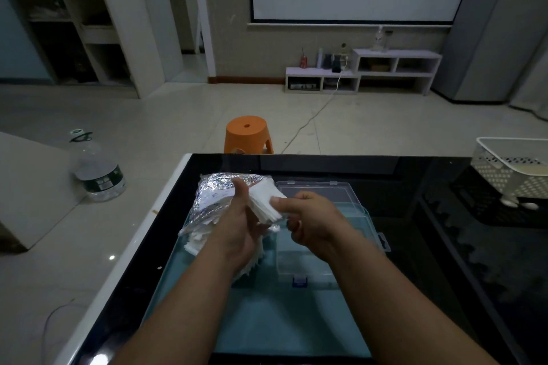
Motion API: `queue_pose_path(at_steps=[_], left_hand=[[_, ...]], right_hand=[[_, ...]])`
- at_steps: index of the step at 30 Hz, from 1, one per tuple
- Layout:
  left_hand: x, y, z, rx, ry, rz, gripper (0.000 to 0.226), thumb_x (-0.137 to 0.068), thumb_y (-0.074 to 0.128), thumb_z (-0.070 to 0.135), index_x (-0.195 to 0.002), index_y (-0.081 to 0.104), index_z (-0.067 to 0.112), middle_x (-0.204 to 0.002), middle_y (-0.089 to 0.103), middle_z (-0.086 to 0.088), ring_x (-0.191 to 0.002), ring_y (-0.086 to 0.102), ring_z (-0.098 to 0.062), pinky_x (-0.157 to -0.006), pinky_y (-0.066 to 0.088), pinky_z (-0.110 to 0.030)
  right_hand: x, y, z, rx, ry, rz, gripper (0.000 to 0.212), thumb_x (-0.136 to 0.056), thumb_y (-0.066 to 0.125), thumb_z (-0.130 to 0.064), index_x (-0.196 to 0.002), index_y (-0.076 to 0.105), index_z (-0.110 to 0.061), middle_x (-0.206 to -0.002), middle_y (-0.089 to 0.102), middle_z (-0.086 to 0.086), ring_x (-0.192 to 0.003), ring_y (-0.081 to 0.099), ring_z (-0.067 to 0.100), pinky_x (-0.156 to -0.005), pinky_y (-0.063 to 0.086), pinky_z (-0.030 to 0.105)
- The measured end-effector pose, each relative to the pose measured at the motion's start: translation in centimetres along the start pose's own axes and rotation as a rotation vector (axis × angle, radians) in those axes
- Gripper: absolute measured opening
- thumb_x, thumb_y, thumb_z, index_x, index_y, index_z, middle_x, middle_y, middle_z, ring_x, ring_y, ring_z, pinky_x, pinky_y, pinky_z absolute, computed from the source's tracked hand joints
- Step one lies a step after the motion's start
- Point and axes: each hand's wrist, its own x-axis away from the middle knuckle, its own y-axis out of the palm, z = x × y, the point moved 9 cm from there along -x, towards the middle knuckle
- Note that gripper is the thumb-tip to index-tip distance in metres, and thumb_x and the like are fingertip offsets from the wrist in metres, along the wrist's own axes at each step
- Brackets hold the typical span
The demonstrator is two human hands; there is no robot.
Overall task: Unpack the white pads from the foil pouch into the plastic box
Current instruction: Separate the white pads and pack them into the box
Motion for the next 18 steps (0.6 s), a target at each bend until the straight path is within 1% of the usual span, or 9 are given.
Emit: queue_pose_path(at_steps=[2,4,5,7,9,11,12,15,18], left_hand=[[0.0,0.8,-0.6,0.118,-0.033,-0.049,0.121,-0.034,0.081,0.073,-0.129,0.052,0.003,-0.125,0.063,-0.023,-0.118,0.059,-0.036,-0.106,0.042,-0.048],[0.0,1.1,-0.7,0.176,-0.045,-0.059,0.100,-0.050,0.085,0.054,-0.131,0.051,0.006,-0.121,0.064,-0.024,-0.113,0.061,-0.036,-0.102,0.045,-0.048],[0.0,1.1,-0.8,0.190,-0.050,-0.050,0.085,-0.063,0.079,0.040,-0.134,0.048,0.004,-0.119,0.065,-0.023,-0.109,0.063,-0.035,-0.099,0.047,-0.047],[-0.1,1.1,-0.9,0.185,-0.067,-0.043,0.069,-0.073,0.068,0.018,-0.135,0.046,-0.003,-0.114,0.064,-0.025,-0.098,0.067,-0.030,-0.091,0.053,-0.040],[-0.2,1.1,-0.8,0.202,-0.077,-0.040,0.053,-0.071,0.067,0.011,-0.118,0.055,-0.010,-0.103,0.064,-0.025,-0.087,0.067,-0.027,-0.083,0.055,-0.035],[-0.4,0.6,-0.8,0.226,-0.089,0.017,0.022,-0.076,0.061,0.005,-0.096,0.060,-0.004,-0.082,0.067,-0.018,-0.073,0.066,-0.023,-0.079,0.054,-0.034],[-0.6,0.2,-0.9,0.235,-0.088,0.061,0.016,-0.081,0.058,0.001,-0.096,0.059,0.000,-0.076,0.067,-0.014,-0.068,0.067,-0.022,-0.076,0.055,-0.034],[-0.8,-0.5,-0.6,0.174,-0.069,0.092,0.030,-0.086,0.058,-0.001,-0.111,0.054,0.016,-0.083,0.068,-0.013,-0.067,0.068,-0.024,-0.062,0.058,-0.036],[-0.5,0.0,-0.7,0.022,-0.099,0.028,0.036,-0.084,0.064,0.004,-0.115,0.054,0.021,-0.091,0.071,-0.014,-0.078,0.067,-0.025,-0.063,0.054,-0.034]], right_hand=[[0.1,0.3,0.3,0.004,0.027,-0.022,0.027,-0.080,0.077,-0.017,-0.082,0.051,-0.013,-0.073,0.056,0.004,-0.053,0.040,0.009,-0.049,0.028,0.024],[0.1,0.5,0.5,0.020,0.041,-0.043,0.027,-0.080,0.077,-0.021,-0.089,0.054,-0.012,-0.073,0.054,0.004,-0.053,0.038,0.008,-0.049,0.026,0.024],[0.1,0.5,0.5,0.026,0.043,-0.046,0.029,-0.080,0.077,-0.023,-0.092,0.053,-0.012,-0.074,0.053,0.004,-0.052,0.038,0.008,-0.048,0.026,0.024],[0.1,0.4,0.5,0.067,0.038,-0.031,0.030,-0.081,0.076,-0.024,-0.093,0.051,-0.014,-0.078,0.055,0.005,-0.053,0.040,0.009,-0.048,0.026,0.024],[0.0,0.0,0.1,0.165,0.027,-0.009,0.031,-0.082,0.075,-0.026,-0.096,0.050,-0.014,-0.089,0.061,0.008,-0.055,0.041,0.010,-0.047,0.028,0.023],[0.0,-0.7,-0.8,0.272,-0.024,0.035,0.030,-0.082,0.073,-0.027,-0.098,0.051,-0.014,-0.092,0.061,0.009,-0.056,0.040,0.009,-0.045,0.029,0.022],[0.0,-1.2,-1.6,0.302,-0.074,0.066,0.027,-0.083,0.072,-0.025,-0.098,0.052,-0.013,-0.091,0.059,0.008,-0.058,0.040,0.010,-0.045,0.031,0.022],[0.4,-1.9,-3.9,0.395,-0.287,0.088,0.027,-0.080,0.073,-0.018,-0.101,0.055,-0.016,-0.096,0.056,0.003,-0.078,0.052,0.015,-0.063,0.045,0.027],[1.0,-0.1,-4.6,0.686,-0.442,-0.010,0.067,-0.069,0.084,-0.029,-0.126,0.048,-0.030,-0.126,0.051,-0.007,-0.115,0.049,0.014,-0.091,0.047,0.030]])
